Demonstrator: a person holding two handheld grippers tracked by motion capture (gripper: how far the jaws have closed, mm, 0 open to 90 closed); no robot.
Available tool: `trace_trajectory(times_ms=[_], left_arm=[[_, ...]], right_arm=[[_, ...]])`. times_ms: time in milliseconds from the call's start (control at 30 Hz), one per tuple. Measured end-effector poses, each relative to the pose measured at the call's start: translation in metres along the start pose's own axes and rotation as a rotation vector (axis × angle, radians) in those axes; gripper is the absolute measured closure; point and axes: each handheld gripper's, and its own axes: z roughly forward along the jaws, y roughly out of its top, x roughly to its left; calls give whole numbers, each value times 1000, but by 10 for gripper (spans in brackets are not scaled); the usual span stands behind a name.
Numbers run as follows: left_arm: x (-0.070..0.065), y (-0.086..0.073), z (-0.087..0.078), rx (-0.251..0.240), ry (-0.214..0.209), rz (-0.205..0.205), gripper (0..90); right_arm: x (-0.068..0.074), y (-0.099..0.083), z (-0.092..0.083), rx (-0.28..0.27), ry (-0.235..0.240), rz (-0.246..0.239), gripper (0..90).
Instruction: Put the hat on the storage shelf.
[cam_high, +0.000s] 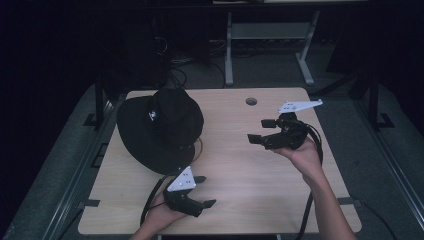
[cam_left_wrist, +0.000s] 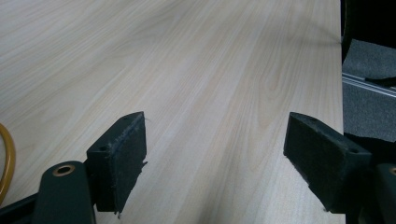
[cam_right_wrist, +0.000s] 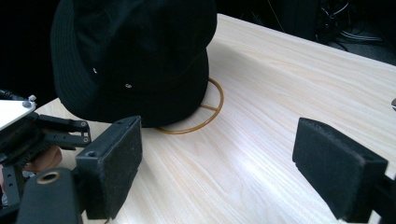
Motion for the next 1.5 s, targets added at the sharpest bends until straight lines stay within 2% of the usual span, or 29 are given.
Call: trace_trajectory(times_ms=[167,733,1100,1500], left_arm=[[1,0,0,2,5,-7,177],[0,-1,0,2,10,-14,173],[0,-2,1,5,12,-19,173],[-1,-2,1,3,5,-17,173]], right_arm=[[-1,-8,-2,-1,-3,7,154],[-5,-40,-16,-6,-30,36,154],[-10,-62,-23,3,-38,75,154],[-19,-91,-35,-28,-75,125,154]])
